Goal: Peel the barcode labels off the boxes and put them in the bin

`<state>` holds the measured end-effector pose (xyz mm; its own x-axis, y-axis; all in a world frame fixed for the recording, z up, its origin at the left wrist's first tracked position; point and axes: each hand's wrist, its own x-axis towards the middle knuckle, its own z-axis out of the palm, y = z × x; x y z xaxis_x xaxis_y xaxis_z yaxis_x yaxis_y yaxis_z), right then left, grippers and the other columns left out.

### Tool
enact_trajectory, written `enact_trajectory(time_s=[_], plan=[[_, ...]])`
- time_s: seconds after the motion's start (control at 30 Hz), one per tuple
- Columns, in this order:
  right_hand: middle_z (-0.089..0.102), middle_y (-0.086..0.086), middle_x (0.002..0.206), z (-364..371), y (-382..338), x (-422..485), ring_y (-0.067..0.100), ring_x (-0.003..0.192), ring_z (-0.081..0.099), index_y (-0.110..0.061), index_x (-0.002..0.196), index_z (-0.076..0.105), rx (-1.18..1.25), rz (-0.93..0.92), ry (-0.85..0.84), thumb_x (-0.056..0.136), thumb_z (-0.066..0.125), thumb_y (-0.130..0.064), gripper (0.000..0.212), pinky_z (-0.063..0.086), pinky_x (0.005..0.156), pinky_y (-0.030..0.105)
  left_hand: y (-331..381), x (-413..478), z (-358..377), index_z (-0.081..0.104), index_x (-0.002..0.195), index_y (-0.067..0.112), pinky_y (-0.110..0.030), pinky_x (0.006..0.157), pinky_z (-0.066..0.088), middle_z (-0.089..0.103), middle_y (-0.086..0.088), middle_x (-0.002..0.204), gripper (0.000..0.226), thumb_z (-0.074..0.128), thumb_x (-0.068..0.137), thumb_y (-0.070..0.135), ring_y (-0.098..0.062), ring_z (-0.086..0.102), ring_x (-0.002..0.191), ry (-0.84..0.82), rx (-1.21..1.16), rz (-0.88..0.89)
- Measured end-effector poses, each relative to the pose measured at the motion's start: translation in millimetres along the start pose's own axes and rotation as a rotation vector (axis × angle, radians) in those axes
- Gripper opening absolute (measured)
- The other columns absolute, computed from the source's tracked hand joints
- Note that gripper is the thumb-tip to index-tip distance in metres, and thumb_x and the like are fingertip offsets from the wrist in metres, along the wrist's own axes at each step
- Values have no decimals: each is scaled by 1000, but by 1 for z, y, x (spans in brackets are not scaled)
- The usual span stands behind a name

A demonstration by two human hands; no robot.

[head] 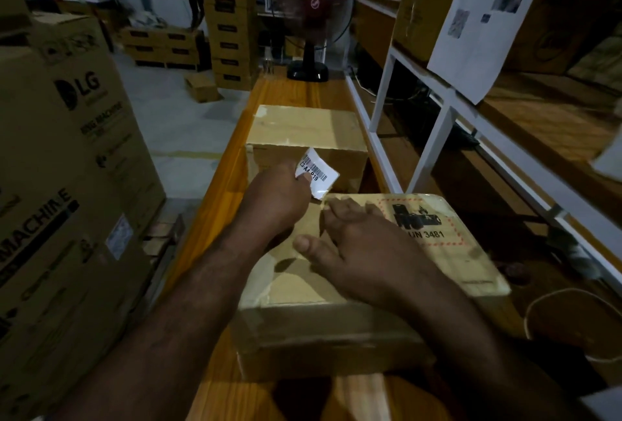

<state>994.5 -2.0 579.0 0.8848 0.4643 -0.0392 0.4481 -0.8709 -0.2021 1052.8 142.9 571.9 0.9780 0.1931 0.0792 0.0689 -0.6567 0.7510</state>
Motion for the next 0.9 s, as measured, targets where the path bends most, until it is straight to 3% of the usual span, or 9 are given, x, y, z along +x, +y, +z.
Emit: enact_trajectory(time_s=[0.17, 0.37, 0.43, 0.5, 0.57, 0.63, 0.7, 0.77, 0.9], plan=[[12, -20, 161, 2, 12, -40, -2, 148, 5, -35, 154, 22, 14, -32, -13, 77, 1, -80, 92, -4, 119, 27, 1, 2, 0, 59, 123, 15, -42, 92, 51, 67, -7, 122, 31, 44, 101, 32, -28, 63, 107, 6, 42, -12], [25, -26, 157, 3, 27, -18, 6, 149, 14, -44, 146, 35, 39, 37, 87, 79, 1, -81, 84, 4, 120, 57, 4, 0, -3, 60, 122, 17, -35, 85, 48, 68, -5, 121, 29, 45, 101, 31, -26, 63, 106, -2, 19, -8], [23, -20, 159, 3, 23, -9, 14, 150, 15, -40, 148, 33, -15, 29, 74, 84, 13, -81, 78, 7, 118, 60, 6, -2, -4, 60, 122, 17, -35, 84, 48, 67, -5, 120, 29, 46, 101, 32, -25, 62, 105, -7, 20, -6], [34, -16, 156, -2, 21, -8, 15, 146, 25, -38, 143, 43, -9, 18, 70, 88, 28, -76, 69, 18, 117, 56, 9, -5, -5, 62, 121, 19, -39, 87, 52, 69, -4, 118, 28, 47, 100, 32, -24, 63, 103, -12, -27, 4], [61, -19, 131, -11, 27, -14, 5, 124, 50, -40, 121, 63, 120, 47, 149, 89, 43, -69, 48, 39, 106, 46, 9, -13, -9, 65, 116, 19, -31, 77, 54, 71, -2, 113, 24, 50, 100, 28, -15, 66, 91, 31, -166, 17], [67, -19, 101, -13, 44, -21, -1, 96, 57, -37, 98, 69, 167, 158, 272, 88, 52, -62, 32, 47, 95, 38, 3, -28, -17, 64, 115, 20, -16, 60, 45, 69, 4, 108, 20, 51, 100, 25, -1, 59, 79, 97, -239, 9], [62, -13, 113, -13, 60, -29, 8, 104, 56, -36, 110, 67, 112, 340, 360, 88, 56, -58, 32, 45, 93, 37, -11, -45, -25, 63, 116, 22, -22, 63, 44, 66, 4, 107, 20, 51, 101, 28, -5, 58, 82, 156, -204, -19], [60, 0, 126, -11, 71, -31, 18, 110, 56, -31, 131, 56, 166, 520, 354, 90, 57, -55, 47, 44, 77, 33, -25, -57, -29, 61, 114, 23, -31, 75, 48, 67, 1, 110, 18, 51, 100, 29, -14, 60, 90, 166, -194, -59], [60, 4, 127, -16, 72, -23, 20, 109, 56, -25, 135, 52, 311, 517, 358, 91, 62, -46, 49, 38, 71, 29, -27, -61, -32, 59, 123, 23, -40, 91, 51, 67, 0, 116, 24, 52, 100, 29, -20, 62, 102, 114, -325, -164]])
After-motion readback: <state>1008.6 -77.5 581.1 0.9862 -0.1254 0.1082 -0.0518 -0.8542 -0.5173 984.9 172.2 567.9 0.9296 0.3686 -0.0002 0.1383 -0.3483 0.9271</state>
